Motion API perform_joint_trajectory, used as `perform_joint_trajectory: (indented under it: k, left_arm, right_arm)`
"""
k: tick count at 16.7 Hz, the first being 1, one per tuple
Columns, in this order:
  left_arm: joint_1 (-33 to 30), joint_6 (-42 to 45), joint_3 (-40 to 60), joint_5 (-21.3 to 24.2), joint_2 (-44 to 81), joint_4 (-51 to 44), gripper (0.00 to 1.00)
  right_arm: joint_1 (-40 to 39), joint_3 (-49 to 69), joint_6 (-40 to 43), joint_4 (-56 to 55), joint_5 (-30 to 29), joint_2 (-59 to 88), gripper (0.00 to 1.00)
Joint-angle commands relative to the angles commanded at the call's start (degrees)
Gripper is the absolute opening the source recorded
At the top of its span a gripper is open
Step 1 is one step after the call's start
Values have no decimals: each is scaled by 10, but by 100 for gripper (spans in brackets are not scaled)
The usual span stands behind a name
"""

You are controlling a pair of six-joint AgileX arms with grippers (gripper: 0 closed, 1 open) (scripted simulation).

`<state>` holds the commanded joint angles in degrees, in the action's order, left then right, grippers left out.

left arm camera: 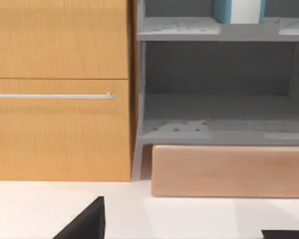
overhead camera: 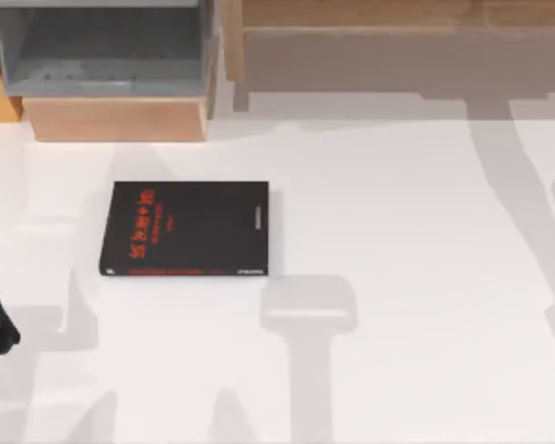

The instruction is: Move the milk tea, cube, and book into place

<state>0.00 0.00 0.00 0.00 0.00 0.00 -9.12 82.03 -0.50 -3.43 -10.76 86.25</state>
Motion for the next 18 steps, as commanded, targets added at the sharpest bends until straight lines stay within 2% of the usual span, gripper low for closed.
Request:
perform_joint_trajectory:
  k: [12,18]
  left_arm:
    - [0,0,0,0,0,0,100]
    - [0,0,0,0,0,0,100]
  right_arm:
    - [66,-611,13,36,75,-639,100]
    - [89,-800,7,36,104,-840,100]
